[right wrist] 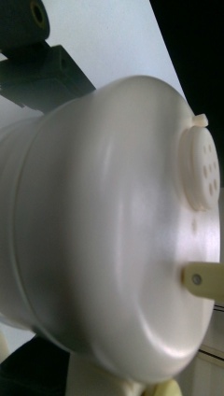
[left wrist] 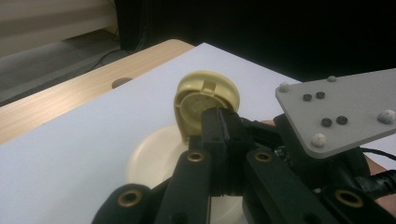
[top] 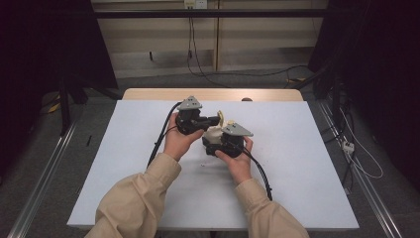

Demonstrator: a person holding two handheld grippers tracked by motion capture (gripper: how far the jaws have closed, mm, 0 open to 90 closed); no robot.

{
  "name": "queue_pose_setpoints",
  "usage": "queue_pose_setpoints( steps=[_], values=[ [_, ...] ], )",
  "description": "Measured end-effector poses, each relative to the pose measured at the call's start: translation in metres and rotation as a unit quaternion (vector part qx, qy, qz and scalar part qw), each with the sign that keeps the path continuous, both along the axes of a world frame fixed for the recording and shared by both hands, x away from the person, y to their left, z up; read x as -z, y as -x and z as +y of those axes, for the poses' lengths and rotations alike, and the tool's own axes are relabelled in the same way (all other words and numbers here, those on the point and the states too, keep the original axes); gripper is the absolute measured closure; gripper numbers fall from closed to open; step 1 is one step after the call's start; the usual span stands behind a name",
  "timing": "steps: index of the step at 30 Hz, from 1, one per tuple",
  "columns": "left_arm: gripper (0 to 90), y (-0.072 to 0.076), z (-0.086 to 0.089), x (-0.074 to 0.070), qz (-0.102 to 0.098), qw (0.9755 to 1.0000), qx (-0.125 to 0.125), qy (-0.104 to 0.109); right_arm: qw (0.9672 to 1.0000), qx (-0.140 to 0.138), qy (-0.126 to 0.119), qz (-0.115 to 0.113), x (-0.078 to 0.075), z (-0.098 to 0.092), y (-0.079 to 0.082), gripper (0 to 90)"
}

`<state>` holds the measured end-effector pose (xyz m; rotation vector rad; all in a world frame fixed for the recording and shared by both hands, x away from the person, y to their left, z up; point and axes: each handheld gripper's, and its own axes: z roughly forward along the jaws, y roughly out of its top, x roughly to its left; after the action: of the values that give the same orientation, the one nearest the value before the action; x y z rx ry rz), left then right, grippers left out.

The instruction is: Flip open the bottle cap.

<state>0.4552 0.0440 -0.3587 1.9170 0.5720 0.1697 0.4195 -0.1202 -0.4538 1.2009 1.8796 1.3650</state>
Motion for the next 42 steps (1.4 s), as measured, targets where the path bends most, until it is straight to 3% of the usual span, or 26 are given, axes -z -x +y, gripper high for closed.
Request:
queue_pose_setpoints(
  steps=[26, 42],
  values=[
    [90.0, -0.0021, -0.0019, 0.0006, 0.003, 1.0, -0.004, 0.002, 1.0, 0.001, 0.001, 0.002, -0.0001, 0.0002, 0.0005, 5.5],
    [76.6, -0.0015, 0.001, -0.0013, 0.003, 0.9999, -0.013, 0.003, 0.9999, 0.002, 0.013, 0.006, -0.0023, 0.0, 0.0026, 5.2]
  ],
)
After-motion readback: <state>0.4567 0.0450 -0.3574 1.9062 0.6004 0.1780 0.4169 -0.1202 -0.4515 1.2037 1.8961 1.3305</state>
